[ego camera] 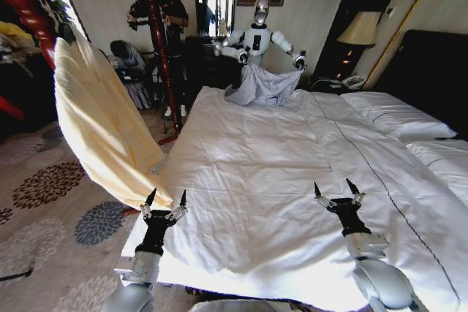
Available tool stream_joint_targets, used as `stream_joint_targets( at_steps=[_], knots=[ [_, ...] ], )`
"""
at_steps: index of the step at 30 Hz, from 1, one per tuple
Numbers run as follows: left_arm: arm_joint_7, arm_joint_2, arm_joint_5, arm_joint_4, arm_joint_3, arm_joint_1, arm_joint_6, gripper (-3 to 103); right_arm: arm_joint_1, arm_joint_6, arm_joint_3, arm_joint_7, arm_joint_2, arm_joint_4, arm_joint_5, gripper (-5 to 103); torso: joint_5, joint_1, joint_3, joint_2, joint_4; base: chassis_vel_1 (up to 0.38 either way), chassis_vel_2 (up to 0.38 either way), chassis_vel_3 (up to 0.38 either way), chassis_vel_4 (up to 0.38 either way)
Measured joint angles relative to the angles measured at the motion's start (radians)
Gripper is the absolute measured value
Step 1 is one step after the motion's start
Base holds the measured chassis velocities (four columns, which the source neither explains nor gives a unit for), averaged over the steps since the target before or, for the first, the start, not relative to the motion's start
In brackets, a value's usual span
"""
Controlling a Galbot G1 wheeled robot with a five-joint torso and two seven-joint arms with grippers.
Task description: Pick up the clothes from the bed and hang them on the clothes hanger.
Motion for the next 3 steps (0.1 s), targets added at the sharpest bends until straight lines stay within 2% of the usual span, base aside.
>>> stream_joint_targets(
  at_steps=[3],
  knots=[
    [0.000, 0.001, -0.001, 0.000, 0.000, -0.001, 0.001, 100, 0.000, 0.000, 0.000, 0.000, 0.000, 0.000, 0.000, 100, 0.0000, 0.000, 0.000, 0.000, 0.0000, 0.000, 0.000, 0.000, 0.000]
  ],
)
